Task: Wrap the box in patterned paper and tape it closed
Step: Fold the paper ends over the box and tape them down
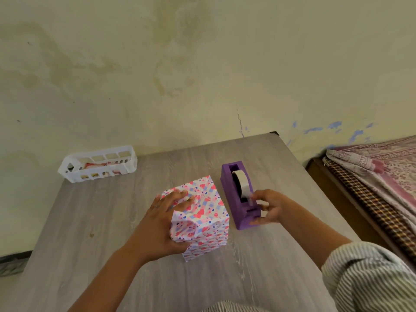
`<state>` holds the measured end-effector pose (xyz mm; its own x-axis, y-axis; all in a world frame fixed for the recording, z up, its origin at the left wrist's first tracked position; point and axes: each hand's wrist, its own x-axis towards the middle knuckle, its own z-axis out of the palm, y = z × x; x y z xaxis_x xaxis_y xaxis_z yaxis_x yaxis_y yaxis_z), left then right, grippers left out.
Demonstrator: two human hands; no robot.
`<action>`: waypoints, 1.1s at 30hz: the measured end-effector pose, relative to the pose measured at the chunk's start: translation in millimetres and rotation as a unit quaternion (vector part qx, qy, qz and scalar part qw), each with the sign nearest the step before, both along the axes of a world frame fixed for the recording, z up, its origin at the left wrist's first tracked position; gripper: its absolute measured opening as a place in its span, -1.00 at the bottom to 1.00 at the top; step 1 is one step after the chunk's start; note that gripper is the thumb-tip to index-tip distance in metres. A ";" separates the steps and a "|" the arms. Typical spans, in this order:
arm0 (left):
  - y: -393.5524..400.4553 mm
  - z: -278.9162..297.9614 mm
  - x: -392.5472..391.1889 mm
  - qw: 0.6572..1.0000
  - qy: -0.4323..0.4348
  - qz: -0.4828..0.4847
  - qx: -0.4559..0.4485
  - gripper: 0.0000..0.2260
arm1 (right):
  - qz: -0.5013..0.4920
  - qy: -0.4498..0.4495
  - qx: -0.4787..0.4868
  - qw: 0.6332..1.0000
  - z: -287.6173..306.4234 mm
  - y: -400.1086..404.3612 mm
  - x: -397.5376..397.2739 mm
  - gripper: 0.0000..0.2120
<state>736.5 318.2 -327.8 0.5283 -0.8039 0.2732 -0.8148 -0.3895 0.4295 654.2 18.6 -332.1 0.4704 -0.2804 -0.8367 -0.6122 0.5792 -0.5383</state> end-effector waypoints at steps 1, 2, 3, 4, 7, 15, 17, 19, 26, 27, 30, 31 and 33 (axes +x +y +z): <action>-0.5 0.8 -0.4 1.000 -0.001 0.000 -0.005 -0.10 | -0.008 -0.022 0.002 1.000 2.8 1.3 0.6 -0.80; -1.1 1.0 -0.9 1.000 -0.001 0.001 -0.011 -0.10 | -0.018 -0.037 -0.001 0.999 3.8 2.3 0.6 -0.81; -0.9 0.7 -1.8 1.000 0.001 0.003 -0.014 -0.10 | -0.034 -0.050 -0.003 0.998 2.7 4.6 -0.3 -0.85; -1.7 1.3 -2.3 1.000 0.002 0.003 -0.015 -0.11 | -0.054 -0.064 -0.011 0.996 0.4 7.1 -1.6 -0.88; -0.8 1.3 -3.1 1.000 0.005 0.005 -0.013 -0.13 | -0.150 -0.127 -0.030 0.980 -14.6 19.2 -9.0 -0.88; -0.1 -1.4 -3.3 1.000 0.023 0.012 -0.002 -0.15 | -0.217 -0.183 -0.051 0.958 -41.3 26.4 -32.6 -0.88; -0.3 -0.4 -3.9 1.000 0.022 0.010 -0.001 -0.16 | -0.214 -0.181 -0.038 0.959 -47.7 21.6 -35.2 -0.90; -0.6 0.2 -4.1 1.000 0.022 0.008 -0.001 -0.16 | -0.199 -0.181 -0.036 0.962 -50.9 18.3 -37.5 -0.90; -0.5 1.1 -5.4 0.999 0.029 0.012 0.000 -0.16 | -0.117 -0.200 -0.079 0.970 -50.3 13.3 -44.6 -0.89; -0.5 1.0 -5.3 0.999 0.030 0.013 0.000 -0.16 | -0.099 -0.202 -0.092 0.970 -51.2 12.9 -46.1 -0.88; -1.0 0.2 -4.9 0.999 0.031 0.011 -0.004 -0.16 | -0.042 -0.195 -0.154 0.968 -56.1 10.3 -49.2 -0.82; -1.0 -0.2 -4.6 0.999 0.030 0.010 -0.006 -0.15 | -0.029 -0.187 -0.176 0.966 -58.5 9.3 -49.0 -0.80; -0.6 -0.8 -4.6 0.999 0.031 0.010 -0.007 -0.16 | -0.014 -0.165 -0.222 0.961 -62.1 9.1 -48.1 -0.82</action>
